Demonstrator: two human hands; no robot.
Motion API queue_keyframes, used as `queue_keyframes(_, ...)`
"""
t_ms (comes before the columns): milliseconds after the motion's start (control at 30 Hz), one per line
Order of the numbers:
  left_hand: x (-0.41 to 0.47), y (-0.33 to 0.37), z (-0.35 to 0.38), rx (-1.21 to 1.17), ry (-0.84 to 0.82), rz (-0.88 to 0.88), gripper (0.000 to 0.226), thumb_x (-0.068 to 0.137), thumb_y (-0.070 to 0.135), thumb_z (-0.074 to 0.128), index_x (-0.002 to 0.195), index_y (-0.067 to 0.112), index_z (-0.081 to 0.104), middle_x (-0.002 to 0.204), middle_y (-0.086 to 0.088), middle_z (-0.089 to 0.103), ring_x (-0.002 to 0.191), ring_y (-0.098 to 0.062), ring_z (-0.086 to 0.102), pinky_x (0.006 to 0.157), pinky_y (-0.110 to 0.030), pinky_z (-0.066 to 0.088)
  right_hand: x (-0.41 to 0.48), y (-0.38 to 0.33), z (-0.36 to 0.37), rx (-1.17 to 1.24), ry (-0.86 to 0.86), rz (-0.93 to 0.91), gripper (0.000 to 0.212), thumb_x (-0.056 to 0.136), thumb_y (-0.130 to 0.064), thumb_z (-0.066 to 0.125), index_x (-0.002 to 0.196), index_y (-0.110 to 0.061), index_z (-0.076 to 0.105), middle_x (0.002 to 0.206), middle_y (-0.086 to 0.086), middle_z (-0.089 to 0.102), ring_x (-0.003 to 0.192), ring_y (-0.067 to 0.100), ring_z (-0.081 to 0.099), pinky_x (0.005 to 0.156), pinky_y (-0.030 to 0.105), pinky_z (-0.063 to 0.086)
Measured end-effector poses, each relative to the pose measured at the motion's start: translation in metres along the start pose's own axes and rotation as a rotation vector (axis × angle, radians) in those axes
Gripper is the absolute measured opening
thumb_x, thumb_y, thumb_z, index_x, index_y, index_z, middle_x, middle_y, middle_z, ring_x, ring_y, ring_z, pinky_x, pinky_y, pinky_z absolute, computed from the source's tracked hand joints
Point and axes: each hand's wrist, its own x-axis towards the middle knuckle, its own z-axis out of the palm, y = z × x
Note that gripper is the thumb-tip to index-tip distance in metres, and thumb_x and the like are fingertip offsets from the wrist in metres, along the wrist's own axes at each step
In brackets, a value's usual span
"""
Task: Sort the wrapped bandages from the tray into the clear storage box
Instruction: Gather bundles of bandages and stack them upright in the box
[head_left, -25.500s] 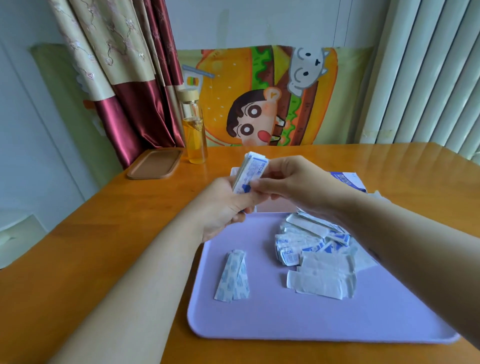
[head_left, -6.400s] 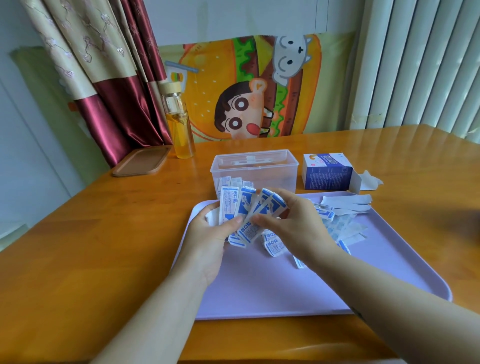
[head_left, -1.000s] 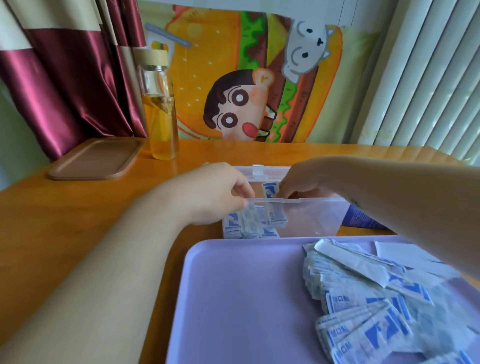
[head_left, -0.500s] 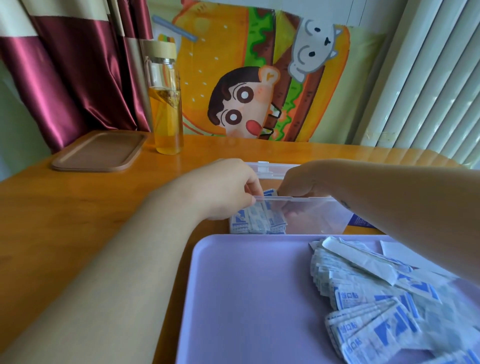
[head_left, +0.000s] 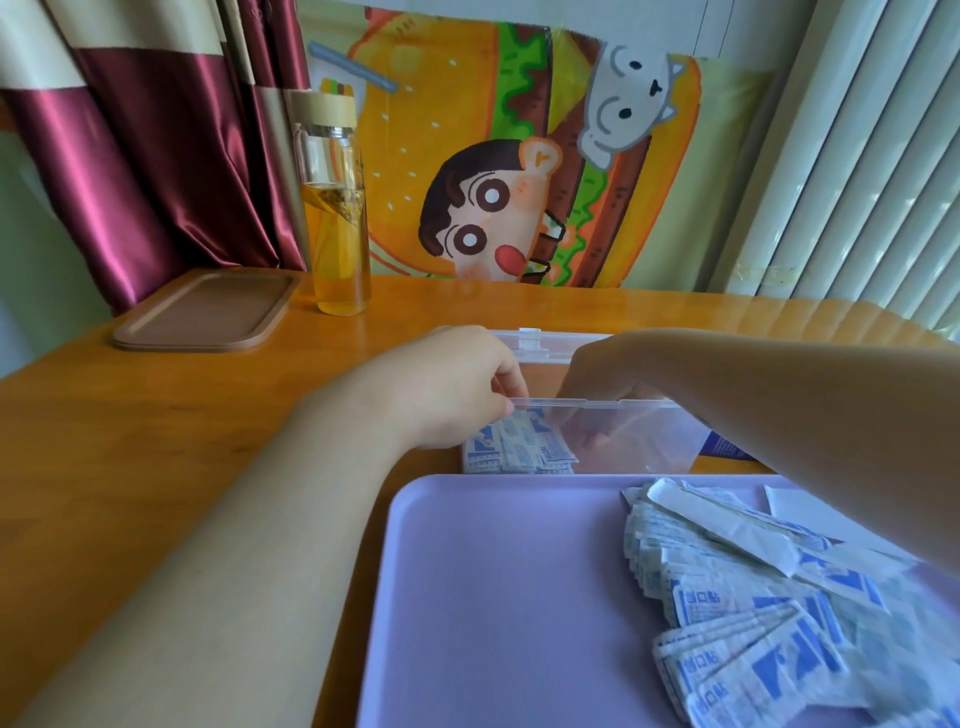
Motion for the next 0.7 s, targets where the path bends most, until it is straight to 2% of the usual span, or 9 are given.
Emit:
queue_keyframes(100,0.0,0.0,0.002,0.017,0.009,-0.01,0.016,0.094,0.024,0.054,0.103,0.031,0.065,0.11,0.009,0.057,0.095,-0.008,0.048,0.063,-0.016,0.04,-0.004,0.001,0.0,-0.062,0.121,-0.056,0.022,0.086,-0.019,0.066,0.105,-0.008,0.065,0.086,0.002,0.07,0.082,0.016,0.069,0.08,0.029,0.057)
queue_keyframes(167,0.0,0.0,0.003,0.045,0.014,-0.024,0.019,0.095,0.024,0.053,0.107,0.034,0.064,0.117,0.007,0.057,0.106,-0.01,0.043,0.076,-0.021,0.039,-0.013,0.003,-0.002,-0.145,0.277,-0.155,0.022,0.088,-0.02,0.062,0.105,-0.008,0.067,0.094,0.006,0.07,0.078,0.016,0.067,0.078,0.029,0.055)
queue_keyframes(233,-0.001,0.001,0.003,0.08,0.021,-0.037,0.024,0.095,0.024,0.052,0.115,0.035,0.061,0.124,0.006,0.054,0.121,-0.013,0.036,0.087,-0.027,0.036,-0.027,0.009,-0.003,-0.218,0.472,-0.338,0.02,0.089,-0.019,0.058,0.103,-0.01,0.069,0.099,0.005,0.07,0.081,0.017,0.064,0.079,0.033,0.054)
queue_keyframes(300,-0.004,0.003,0.001,0.112,0.028,-0.035,0.029,0.095,0.026,0.052,0.122,0.034,0.058,0.128,0.004,0.05,0.128,-0.015,0.032,0.096,-0.031,0.035,-0.05,0.021,0.002,-0.194,0.717,-0.543,0.016,0.089,-0.019,0.055,0.092,-0.021,0.071,0.083,-0.009,0.067,0.078,0.014,0.062,0.075,0.034,0.055)
queue_keyframes(367,-0.008,0.006,0.0,0.111,0.034,-0.033,0.031,0.095,0.027,0.052,0.124,0.035,0.056,0.125,0.005,0.048,0.129,-0.015,0.032,0.101,-0.032,0.033,-0.076,0.039,0.011,-0.165,0.832,-0.683,0.013,0.087,-0.021,0.057,0.083,-0.027,0.069,0.068,-0.02,0.057,0.069,0.008,0.057,0.069,0.03,0.052)
queue_keyframes(433,-0.014,0.007,-0.001,0.094,0.049,-0.048,0.031,0.094,0.027,0.052,0.125,0.035,0.055,0.126,0.006,0.046,0.129,-0.015,0.031,0.103,-0.031,0.03,-0.095,0.06,0.018,-0.181,0.774,-0.72,0.011,0.084,-0.021,0.06,0.078,-0.027,0.067,0.063,-0.02,0.056,0.063,0.003,0.055,0.065,0.028,0.05)
queue_keyframes(533,-0.026,0.015,0.002,0.127,0.106,-0.07,0.035,0.094,0.025,0.053,0.128,0.033,0.053,0.135,0.004,0.043,0.133,-0.017,0.027,0.108,-0.033,0.026,-0.111,0.094,0.021,-0.302,0.6,-0.581,0.008,0.082,-0.033,0.066,0.084,-0.026,0.069,0.071,-0.017,0.063,0.067,0.001,0.058,0.068,0.022,0.051)
queue_keyframes(600,-0.035,0.026,0.004,0.131,0.158,-0.052,0.036,0.094,0.022,0.053,0.128,0.032,0.053,0.136,0.005,0.041,0.132,-0.015,0.027,0.107,-0.03,0.024,-0.113,0.112,0.024,-0.395,0.478,-0.476,0.027,0.079,-0.043,0.068,0.099,-0.025,0.069,0.087,-0.013,0.068,0.073,0.003,0.06,0.07,0.016,0.049)
queue_keyframes(700,-0.049,0.048,0.015,0.105,0.166,0.044,0.032,0.094,0.022,0.053,0.125,0.03,0.055,0.132,0.007,0.044,0.125,-0.011,0.037,0.094,-0.02,0.027,-0.115,0.126,0.03,-0.408,0.412,-0.46,0.035,0.079,-0.039,0.069,0.107,-0.019,0.068,0.099,-0.005,0.07,0.085,0.01,0.064,0.079,0.023,0.052)
